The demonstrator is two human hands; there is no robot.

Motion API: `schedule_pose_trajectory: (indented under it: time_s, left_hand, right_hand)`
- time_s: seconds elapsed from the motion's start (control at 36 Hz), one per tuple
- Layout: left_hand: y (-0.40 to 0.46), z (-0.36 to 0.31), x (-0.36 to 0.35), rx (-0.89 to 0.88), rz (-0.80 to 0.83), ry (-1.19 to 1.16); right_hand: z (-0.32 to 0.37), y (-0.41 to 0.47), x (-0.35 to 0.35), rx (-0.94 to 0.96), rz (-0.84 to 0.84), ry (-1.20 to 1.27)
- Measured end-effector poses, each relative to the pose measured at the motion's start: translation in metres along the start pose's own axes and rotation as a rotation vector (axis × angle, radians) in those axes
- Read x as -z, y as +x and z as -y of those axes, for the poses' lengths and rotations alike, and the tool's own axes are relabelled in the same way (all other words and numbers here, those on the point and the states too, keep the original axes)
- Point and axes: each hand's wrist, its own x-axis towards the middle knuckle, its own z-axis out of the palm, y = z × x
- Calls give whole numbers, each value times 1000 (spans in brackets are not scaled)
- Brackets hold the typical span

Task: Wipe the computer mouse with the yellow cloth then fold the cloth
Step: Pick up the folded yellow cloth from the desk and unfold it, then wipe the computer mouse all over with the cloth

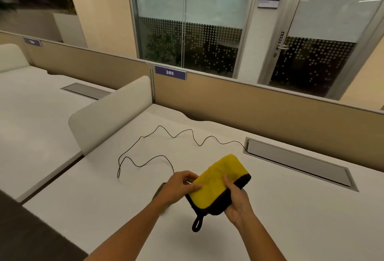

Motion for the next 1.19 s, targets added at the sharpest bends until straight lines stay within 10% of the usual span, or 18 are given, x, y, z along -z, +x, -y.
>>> schedule_pose_trajectory:
  time_s: [0.33,0.56,1.19]
  left_hand:
    - [-41,108,21,58,-712,316]
    - [-45,149,22,182,-723,674]
    - [-35,173,16,161,-630,748]
  right_hand:
    - [-16,28,5,0,-103,-240]
    - [-24,34,-4,141,-50,-634]
    - [-57,69,-55,354,-25,-1411]
